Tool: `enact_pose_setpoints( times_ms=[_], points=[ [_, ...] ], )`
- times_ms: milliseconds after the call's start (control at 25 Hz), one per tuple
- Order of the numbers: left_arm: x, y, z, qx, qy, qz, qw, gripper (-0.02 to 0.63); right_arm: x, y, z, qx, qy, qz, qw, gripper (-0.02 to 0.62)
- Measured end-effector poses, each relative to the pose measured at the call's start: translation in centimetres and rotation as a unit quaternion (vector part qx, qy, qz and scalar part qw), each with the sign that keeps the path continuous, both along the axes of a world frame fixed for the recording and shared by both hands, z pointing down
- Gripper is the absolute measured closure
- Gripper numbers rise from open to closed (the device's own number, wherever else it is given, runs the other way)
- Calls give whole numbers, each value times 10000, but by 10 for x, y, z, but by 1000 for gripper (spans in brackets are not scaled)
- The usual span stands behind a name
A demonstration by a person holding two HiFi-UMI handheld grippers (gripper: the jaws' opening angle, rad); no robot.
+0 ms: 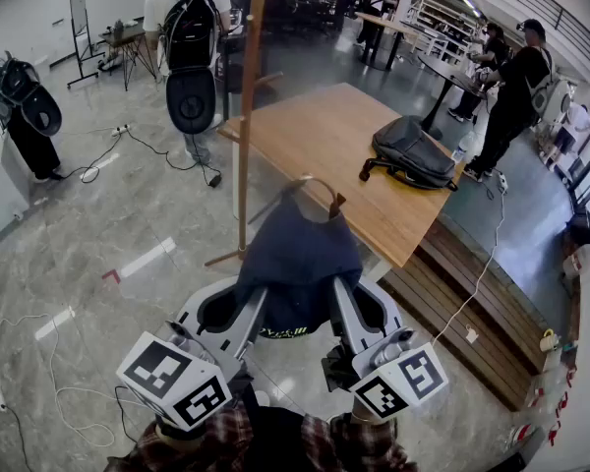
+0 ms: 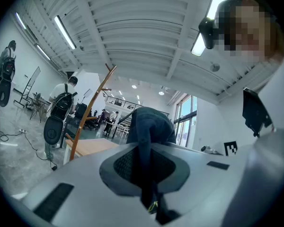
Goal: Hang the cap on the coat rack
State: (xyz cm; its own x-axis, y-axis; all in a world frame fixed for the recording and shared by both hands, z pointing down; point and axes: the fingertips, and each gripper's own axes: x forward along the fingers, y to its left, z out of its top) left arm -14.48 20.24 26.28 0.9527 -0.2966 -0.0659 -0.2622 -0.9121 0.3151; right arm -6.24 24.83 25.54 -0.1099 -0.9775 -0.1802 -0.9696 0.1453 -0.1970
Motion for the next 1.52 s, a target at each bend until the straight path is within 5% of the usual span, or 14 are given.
enact_pose_setpoints(
  times_ms=[600, 1520],
  points=[
    [6, -43, 25, -301, -149, -361, 9988, 574, 9, -49, 26, -281, -191, -388, 9987, 565],
    [36, -283, 19, -376, -29, -46, 9993, 574, 37, -286, 16, -335, -39, -73, 9994, 565]
  ],
)
